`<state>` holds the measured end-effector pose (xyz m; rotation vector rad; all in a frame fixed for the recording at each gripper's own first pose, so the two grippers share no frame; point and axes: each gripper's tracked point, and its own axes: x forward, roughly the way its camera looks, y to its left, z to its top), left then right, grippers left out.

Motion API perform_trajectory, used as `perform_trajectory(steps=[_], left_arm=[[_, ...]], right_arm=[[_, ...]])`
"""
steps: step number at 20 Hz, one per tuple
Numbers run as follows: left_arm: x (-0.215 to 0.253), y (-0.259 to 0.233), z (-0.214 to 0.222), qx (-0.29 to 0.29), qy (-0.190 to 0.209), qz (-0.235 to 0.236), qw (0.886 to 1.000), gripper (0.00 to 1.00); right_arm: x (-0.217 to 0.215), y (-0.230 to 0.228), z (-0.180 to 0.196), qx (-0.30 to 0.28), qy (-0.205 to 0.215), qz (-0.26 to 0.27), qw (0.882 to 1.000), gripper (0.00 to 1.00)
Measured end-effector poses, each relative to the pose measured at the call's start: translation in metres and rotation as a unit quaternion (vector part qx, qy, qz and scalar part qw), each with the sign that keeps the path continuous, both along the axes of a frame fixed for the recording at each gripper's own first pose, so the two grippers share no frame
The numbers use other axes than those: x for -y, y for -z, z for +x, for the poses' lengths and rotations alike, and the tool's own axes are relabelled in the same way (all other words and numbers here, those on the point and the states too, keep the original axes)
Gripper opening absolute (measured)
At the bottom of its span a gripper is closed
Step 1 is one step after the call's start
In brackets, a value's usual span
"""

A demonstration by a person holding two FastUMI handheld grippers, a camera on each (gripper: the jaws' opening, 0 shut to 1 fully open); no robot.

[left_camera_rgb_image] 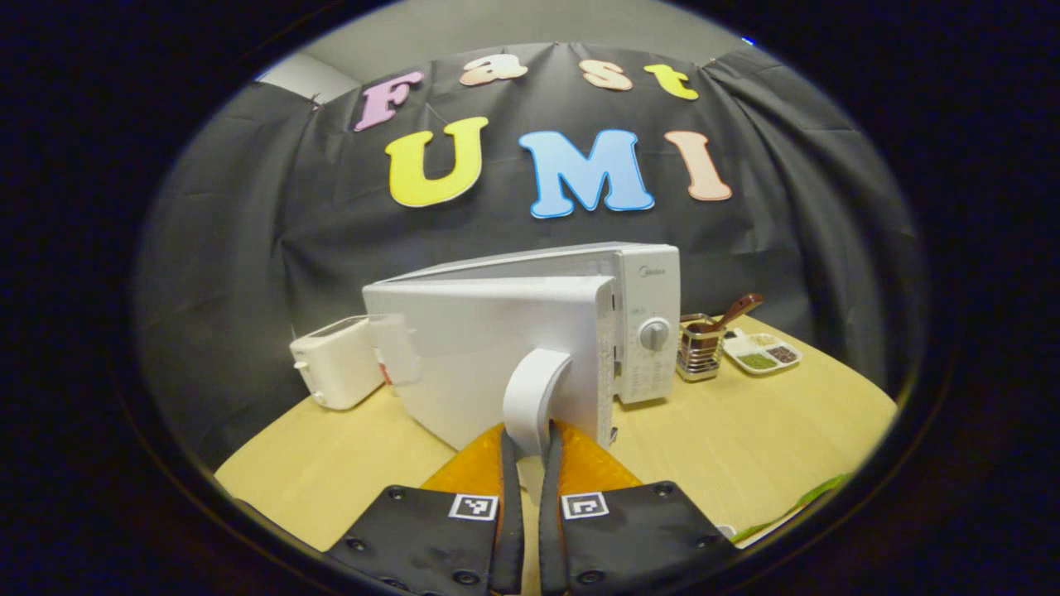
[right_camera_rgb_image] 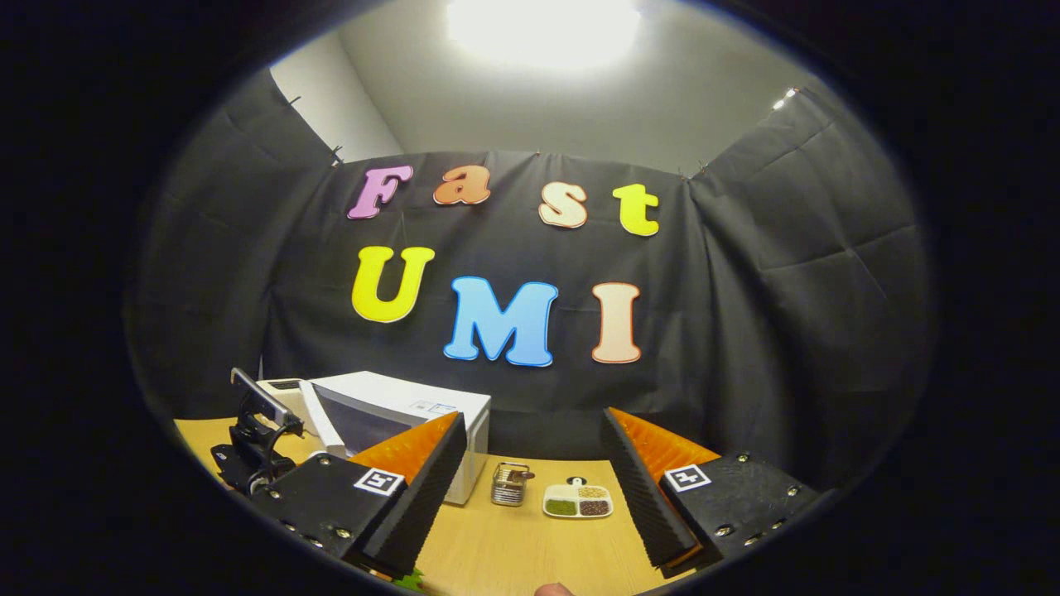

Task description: Open the microwave oven with the left hand, put the food in, and close the microwave oven.

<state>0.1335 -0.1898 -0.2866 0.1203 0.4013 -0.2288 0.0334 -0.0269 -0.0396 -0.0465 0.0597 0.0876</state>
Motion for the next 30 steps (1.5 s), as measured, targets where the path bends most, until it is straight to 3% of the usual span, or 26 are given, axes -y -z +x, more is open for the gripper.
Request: perform_trajectory(steps=[4, 9, 16, 24, 27, 30], left_arm=[[-0.044, -0.002, -0.017, 0.000, -0.034, 0.014, 0.999, 0.14], [-0.086, -0.002, -0.029, 0.000, -0.049, 0.017, 0.999, 0.13], [-0.144, 0.001, -0.035, -0.001, -0.023, 0.014, 1.000, 0.13], [-0.194, 0.004, -0.035, -0.001, 0.035, -0.004, 0.999, 0.16], [-0.213, 0.005, -0.032, 0.003, 0.040, -0.007, 0.999, 0.24], [-0.235, 0.003, -0.033, -0.001, 0.031, -0.009, 0.999, 0.46]], right_arm=[[-0.037, -0.003, -0.018, 0.004, -0.055, 0.004, 0.998, 0.98], [-0.084, -0.014, -0.026, 0.015, -0.101, 0.008, 0.995, 0.99], [-0.145, -0.011, -0.021, -0.002, -0.097, 0.020, 0.995, 0.98], [-0.198, -0.012, -0.020, -0.010, -0.070, 0.026, 0.997, 0.98], [-0.216, -0.013, -0.022, -0.012, -0.066, 0.013, 0.998, 0.98], [-0.234, -0.009, -0.026, -0.021, -0.072, 0.018, 0.997, 0.98]])
